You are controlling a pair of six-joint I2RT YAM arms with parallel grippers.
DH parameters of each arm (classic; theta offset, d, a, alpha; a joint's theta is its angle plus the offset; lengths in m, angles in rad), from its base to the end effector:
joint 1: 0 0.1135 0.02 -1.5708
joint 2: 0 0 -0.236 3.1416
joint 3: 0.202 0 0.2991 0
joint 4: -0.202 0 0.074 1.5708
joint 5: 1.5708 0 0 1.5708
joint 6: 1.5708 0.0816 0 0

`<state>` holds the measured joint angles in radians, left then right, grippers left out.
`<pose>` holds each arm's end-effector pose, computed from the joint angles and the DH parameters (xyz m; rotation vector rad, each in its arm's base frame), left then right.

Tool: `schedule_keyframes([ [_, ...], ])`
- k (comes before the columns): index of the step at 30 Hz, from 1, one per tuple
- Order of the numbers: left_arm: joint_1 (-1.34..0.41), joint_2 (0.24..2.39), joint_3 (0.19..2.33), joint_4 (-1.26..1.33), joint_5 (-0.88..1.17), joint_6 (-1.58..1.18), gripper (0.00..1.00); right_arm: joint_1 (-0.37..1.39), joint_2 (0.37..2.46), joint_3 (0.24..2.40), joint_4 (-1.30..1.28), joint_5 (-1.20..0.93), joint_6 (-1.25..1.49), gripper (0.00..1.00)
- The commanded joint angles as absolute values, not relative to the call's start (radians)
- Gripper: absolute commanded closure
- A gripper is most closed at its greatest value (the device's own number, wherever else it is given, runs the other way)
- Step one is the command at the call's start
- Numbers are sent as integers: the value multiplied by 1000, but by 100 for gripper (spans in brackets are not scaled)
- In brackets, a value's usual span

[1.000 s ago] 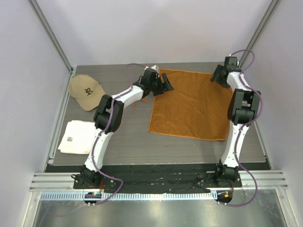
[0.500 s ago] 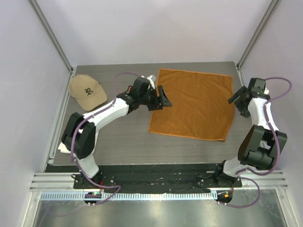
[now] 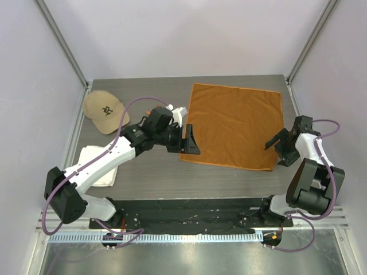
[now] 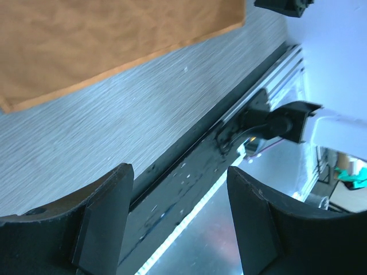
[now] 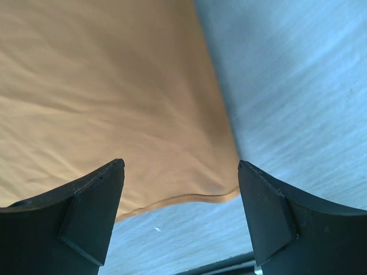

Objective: Fold the napkin into a case and place the utensils inside
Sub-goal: Flatten out the crumpled napkin at the center of the board.

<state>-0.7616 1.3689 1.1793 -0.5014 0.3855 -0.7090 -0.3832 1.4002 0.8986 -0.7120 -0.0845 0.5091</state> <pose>0.2589 -0.2893 0.2531 0.2942 2.4839 -1.1469 0.2994 -0.1133 0.1123 1.1833 2.5231 0.1492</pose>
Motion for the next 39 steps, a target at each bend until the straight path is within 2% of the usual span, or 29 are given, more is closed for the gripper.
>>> schedule_keyframes([
  [1, -753, 1347, 1178, -624, 374, -618, 30, -391, 1379, 830, -707, -60, 514, 17],
  [3, -753, 1356, 1193, -650, 379, -588, 30, -391, 1368, 812, -692, -66, 497, 18],
  [7, -752, 1374, 1218, -676, 394, -586, 32, -390, 1353, 796, -644, -107, 480, 29],
  [12, -752, 1387, 1252, -713, 380, -561, 32, -391, 1327, 787, -630, -113, 497, 37],
  [13, -752, 1387, 1258, -716, 373, -561, 32, -391, 1331, 787, -629, -117, 489, 48],
  [15, -753, 1393, 1262, -710, 379, -564, 32, -391, 1347, 791, -630, -112, 465, 53],
  [17, -752, 1400, 1266, -706, 388, -574, 33, -391, 1362, 798, -653, -97, 453, 51],
  [18, -752, 1402, 1269, -704, 391, -574, 33, -391, 1361, 805, -667, -77, 456, 44],
  [21, -752, 1404, 1270, -704, 397, -578, 33, -391, 1347, 811, -692, -5, 474, 35],
  [23, -752, 1402, 1270, -709, 402, -583, 33, -394, 1380, 813, -692, 12, 469, 34],
  [25, -752, 1397, 1272, -715, 403, -581, 34, -394, 1422, 810, -660, -55, 448, 44],
  [31, -753, 1382, 1298, -733, 384, -577, 34, -396, 1421, 813, -626, -66, 428, 63],
  [32, -753, 1384, 1301, -741, 380, -575, 34, -396, 1410, 828, -630, -67, 422, 68],
  [33, -752, 1384, 1311, -744, 379, -574, 34, -396, 1405, 836, -640, -80, 417, 78],
  [35, -752, 1384, 1318, -746, 370, -574, 34, -393, 1401, 868, -655, -87, 402, 85],
  [36, -752, 1384, 1322, -742, 365, -575, 34, -391, 1410, 885, -672, -106, 402, 93],
  [39, -753, 1396, 1333, -736, 359, -577, 34, -354, 1454, 955, -667, -149, 437, 95],
])
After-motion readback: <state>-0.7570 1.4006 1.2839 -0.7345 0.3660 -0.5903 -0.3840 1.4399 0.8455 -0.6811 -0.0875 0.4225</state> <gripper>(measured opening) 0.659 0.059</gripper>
